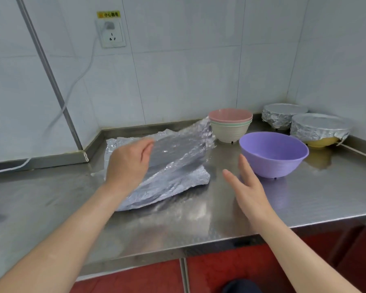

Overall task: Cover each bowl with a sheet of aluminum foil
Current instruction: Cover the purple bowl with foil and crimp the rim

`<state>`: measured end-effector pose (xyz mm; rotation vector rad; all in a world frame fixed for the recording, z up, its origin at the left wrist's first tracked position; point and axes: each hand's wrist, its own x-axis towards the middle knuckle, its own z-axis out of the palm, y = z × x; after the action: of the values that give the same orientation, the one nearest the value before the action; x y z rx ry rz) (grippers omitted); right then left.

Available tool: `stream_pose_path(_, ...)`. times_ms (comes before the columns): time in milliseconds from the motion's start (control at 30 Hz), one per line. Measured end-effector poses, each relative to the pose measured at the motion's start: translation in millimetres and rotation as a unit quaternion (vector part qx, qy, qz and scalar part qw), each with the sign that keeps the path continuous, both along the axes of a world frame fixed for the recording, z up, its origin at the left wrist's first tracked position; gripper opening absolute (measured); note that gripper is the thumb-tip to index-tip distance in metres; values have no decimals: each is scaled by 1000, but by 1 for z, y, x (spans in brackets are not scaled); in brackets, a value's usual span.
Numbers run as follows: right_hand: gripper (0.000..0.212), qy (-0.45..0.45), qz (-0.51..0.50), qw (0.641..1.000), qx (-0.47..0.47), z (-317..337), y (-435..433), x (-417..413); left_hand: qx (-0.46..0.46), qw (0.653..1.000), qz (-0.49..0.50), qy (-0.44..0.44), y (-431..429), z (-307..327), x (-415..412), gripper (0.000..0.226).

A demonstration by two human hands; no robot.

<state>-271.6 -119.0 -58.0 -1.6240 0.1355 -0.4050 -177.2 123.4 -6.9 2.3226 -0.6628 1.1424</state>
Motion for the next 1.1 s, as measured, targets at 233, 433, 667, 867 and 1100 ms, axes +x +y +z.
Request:
stream_pose_path(233,120,-2,113,986,122,49,3,10,-381,910,-158,50,-43,76,-35,14)
stream_pose_path(433,64,-52,95,970,215,75,-48,5,-578,743,-243,233,-75,75,-25,19)
stream_pose_path(667,42,-102,-132,965,203,82,-109,-15,-572,693,-225,376,-135,54,-28,17)
stream_pose_path(867,106,-31,-272,918,-286,103,-127,-51,-584,669,-257,382,-180,56,-38,9)
stream_pose_path(1100,59,-42,-236,788,-567,82,-83,-26,-532,652,-334,424,-227,56,-56,9)
